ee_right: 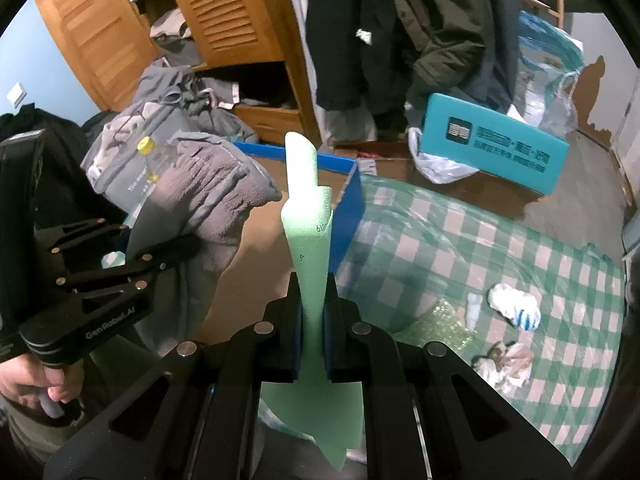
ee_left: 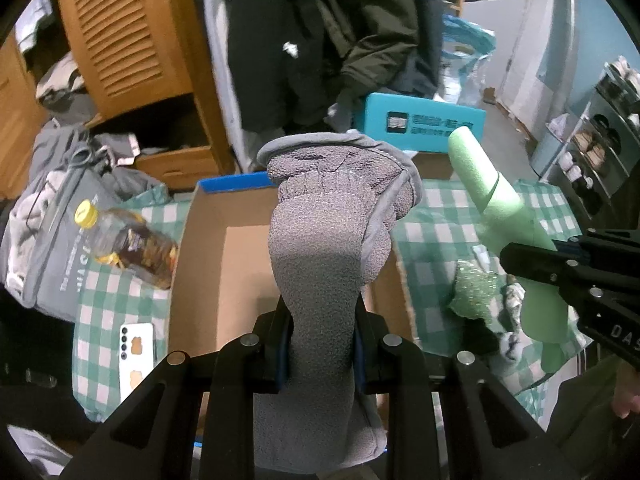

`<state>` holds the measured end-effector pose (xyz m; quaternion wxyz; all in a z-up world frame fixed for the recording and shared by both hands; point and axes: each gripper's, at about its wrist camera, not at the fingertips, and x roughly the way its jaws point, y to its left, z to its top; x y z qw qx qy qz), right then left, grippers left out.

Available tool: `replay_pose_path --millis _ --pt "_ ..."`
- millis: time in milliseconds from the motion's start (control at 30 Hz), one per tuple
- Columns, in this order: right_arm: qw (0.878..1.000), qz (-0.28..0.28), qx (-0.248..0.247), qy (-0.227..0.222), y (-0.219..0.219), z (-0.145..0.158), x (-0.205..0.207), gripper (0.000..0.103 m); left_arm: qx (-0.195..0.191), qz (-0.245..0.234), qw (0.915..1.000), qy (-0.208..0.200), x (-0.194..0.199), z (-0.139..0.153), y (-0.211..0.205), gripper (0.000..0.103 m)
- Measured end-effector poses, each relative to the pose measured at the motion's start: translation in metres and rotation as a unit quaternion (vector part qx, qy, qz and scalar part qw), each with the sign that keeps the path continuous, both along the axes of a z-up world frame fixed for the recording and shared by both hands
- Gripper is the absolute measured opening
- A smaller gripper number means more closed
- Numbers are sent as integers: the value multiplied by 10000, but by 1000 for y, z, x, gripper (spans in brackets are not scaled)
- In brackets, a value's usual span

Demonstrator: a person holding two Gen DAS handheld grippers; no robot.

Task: Organize soft objects
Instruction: 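Carry the grey fleece item with the left tool while the right tool carries the green cloth to the box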

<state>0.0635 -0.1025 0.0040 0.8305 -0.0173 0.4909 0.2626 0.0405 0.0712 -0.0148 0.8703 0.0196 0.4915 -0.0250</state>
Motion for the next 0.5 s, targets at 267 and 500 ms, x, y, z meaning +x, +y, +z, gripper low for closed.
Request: replay_pose_path --millis 267,500 --pt "9997 219 -60 118 39 -9 7 8 -2 300 9994 170 3 -19 29 25" --pt "9990 329 -89 297 64 -22 16 8 -66 438 9986 295 8 -30 44 25"
